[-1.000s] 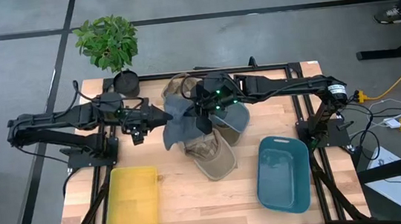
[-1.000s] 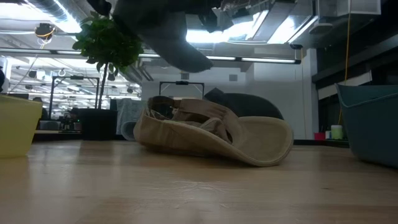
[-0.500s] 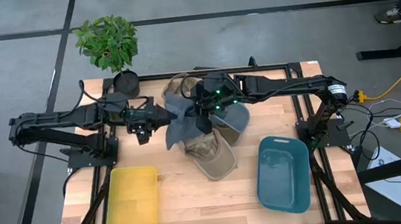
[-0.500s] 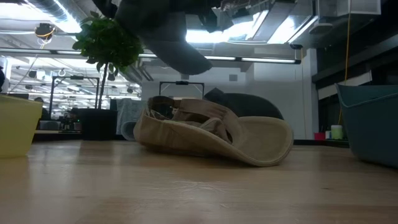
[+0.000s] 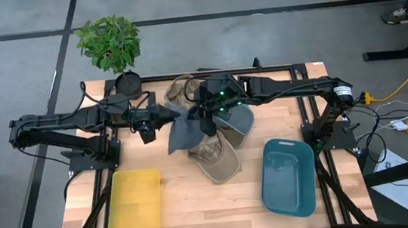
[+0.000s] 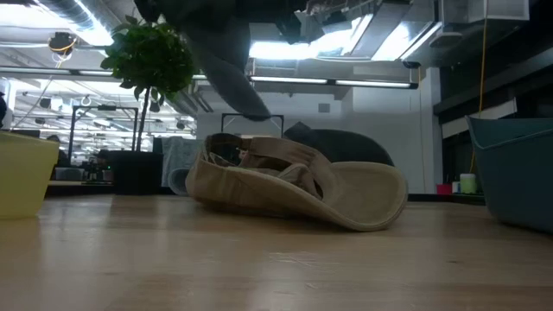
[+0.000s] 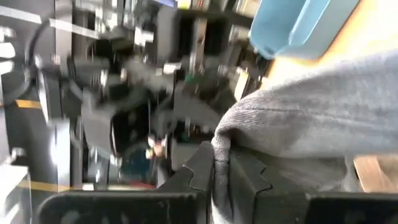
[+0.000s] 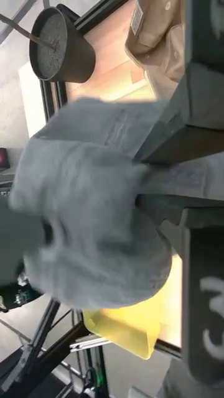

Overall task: Pick & Place hat
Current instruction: Put the bottom blue cap into the blue bin

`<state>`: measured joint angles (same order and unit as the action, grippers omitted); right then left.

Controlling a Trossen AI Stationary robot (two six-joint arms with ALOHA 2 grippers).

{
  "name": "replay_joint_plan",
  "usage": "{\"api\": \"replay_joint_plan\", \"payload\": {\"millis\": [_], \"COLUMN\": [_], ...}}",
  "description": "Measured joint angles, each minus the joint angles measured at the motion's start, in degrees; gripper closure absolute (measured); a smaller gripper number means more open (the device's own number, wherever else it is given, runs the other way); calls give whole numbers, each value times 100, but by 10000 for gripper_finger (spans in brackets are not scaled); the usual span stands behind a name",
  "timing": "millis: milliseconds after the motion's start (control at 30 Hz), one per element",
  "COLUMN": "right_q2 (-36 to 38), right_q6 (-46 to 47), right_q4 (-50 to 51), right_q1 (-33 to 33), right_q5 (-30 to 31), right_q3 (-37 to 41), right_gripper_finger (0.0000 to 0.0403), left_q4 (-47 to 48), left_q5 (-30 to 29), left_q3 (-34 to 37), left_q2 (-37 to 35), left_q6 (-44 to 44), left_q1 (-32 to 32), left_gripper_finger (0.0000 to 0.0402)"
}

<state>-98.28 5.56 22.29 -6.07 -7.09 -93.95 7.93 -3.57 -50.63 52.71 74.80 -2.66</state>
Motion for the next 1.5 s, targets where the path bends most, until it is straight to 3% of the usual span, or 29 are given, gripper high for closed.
{"api": "replay_joint_plan", "payload": {"millis": [333, 767, 933, 1500], "right_q2": [0, -19, -304, -1046], "right_q6": [-160, -747, -1074, -1501], "right_q4": [160, -1548, -2319, -3060], "right_q1": [-13, 124, 265, 338], "right_q5": [65, 1559, 1921, 3570], "right_q3": [0, 0, -11, -2], "right_gripper_finger": [257, 245, 245, 245], "left_q4": [654, 728, 709, 559], "left_q5": [-1861, -3588, -3702, -3747], "left_q3": [0, 0, 0, 0], "left_q2": [-57, -61, -61, -59], "left_q6": [-1015, -2522, -2623, -2620], "left_q1": [-2, -11, -9, -11], "left_gripper_finger": [384, 384, 384, 384]}}
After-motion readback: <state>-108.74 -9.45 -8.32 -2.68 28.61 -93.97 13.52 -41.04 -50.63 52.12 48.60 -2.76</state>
